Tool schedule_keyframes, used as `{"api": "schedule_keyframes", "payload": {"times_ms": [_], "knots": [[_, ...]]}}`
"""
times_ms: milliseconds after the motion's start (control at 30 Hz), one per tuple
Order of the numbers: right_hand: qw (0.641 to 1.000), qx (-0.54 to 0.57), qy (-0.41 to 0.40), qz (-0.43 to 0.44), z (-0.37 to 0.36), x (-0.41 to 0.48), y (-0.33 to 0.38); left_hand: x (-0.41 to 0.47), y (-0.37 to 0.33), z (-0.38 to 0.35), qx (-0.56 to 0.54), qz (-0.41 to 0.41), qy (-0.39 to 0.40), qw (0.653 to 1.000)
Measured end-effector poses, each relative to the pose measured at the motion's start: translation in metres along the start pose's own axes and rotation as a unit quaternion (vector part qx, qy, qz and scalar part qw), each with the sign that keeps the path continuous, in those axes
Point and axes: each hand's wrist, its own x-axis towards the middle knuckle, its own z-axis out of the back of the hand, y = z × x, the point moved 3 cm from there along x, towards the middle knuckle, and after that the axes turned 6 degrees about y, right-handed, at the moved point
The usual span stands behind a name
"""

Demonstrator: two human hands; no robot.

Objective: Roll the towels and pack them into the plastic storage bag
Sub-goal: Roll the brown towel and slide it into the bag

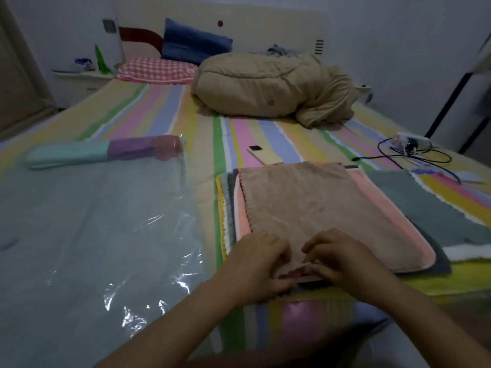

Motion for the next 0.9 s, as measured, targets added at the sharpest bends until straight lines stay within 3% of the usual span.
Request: {"api": "schedule_keyframes", "payload": {"times_ms": [200, 333, 533, 633, 733, 900], "knots": [[0.998, 0.053, -0.034, 0.004, 0.000, -0.003, -0.004, 0.003, 0.018, 0.003, -0.149, 0.050, -0.001, 0.988], [0.997, -0.035, -0.063, -0.004, 0.007, -0.013, -0.011, 0.009, 0.032, 0.007, -0.235, 0.123, -0.051, 0.963], [0.983, -0.064, -0.053, -0.162, 0.055, -0.008, -0.085, 0.041, 0.068, 0.013, -0.283, 0.302, -0.166, 0.895], [0.971, 0.017, -0.043, -0.236, 0.072, 0.013, -0.135, 0.064, 0.089, 0.015, -0.259, 0.359, -0.209, 0.872], [0.956, 0.133, -0.057, -0.256, 0.072, 0.040, -0.178, 0.085, 0.109, 0.016, -0.213, 0.391, -0.233, 0.864], [0.883, 0.327, -0.162, -0.295, 0.060, 0.084, -0.212, 0.112, 0.139, 0.012, -0.142, 0.414, -0.254, 0.863]]}}
